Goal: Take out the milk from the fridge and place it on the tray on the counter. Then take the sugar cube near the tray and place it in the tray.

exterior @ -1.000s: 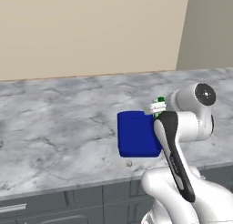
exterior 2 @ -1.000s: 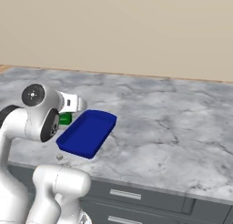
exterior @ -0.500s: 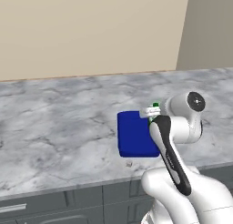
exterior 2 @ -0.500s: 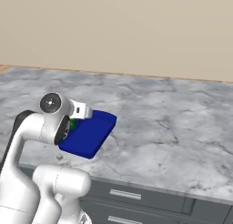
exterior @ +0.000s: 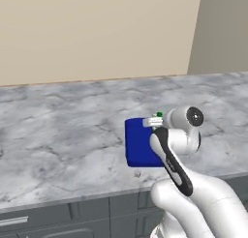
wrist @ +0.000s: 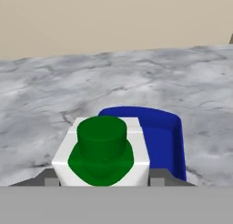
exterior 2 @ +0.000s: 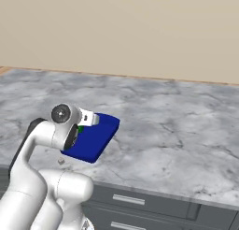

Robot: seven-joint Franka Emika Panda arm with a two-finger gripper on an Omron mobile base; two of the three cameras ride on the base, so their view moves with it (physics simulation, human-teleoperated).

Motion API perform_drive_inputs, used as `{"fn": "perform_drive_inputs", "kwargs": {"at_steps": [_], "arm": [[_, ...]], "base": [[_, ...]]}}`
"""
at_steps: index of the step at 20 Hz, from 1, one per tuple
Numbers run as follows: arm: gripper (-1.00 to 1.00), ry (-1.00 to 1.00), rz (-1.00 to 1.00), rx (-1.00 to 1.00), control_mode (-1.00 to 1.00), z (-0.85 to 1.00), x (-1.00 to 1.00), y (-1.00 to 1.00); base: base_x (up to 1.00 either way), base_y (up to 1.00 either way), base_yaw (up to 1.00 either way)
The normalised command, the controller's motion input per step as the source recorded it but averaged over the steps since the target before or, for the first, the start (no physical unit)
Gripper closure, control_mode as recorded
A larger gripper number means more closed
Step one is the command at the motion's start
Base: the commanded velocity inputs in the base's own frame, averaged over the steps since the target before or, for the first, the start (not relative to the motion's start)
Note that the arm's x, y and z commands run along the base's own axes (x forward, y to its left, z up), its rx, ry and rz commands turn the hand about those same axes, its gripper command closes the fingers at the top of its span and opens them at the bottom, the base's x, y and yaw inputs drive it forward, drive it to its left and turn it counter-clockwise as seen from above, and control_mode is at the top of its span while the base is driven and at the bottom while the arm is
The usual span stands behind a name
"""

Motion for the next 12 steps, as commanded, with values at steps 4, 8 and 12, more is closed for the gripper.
{"fn": "perform_drive_inputs", "kwargs": {"at_steps": [4,8,12], "arm": [[1.00,0.07,-0.03,0.00,-1.00,-0.17,0.36,0.10],[1.00,0.04,-0.02,0.00,-1.00,-0.11,0.33,0.03],[1.00,0.03,0.00,0.00,-1.00,-0.08,0.24,0.00]], "base": [[0.00,0.00,0.00],[0.00,0.00,0.00],[0.00,0.00,0.00]]}}
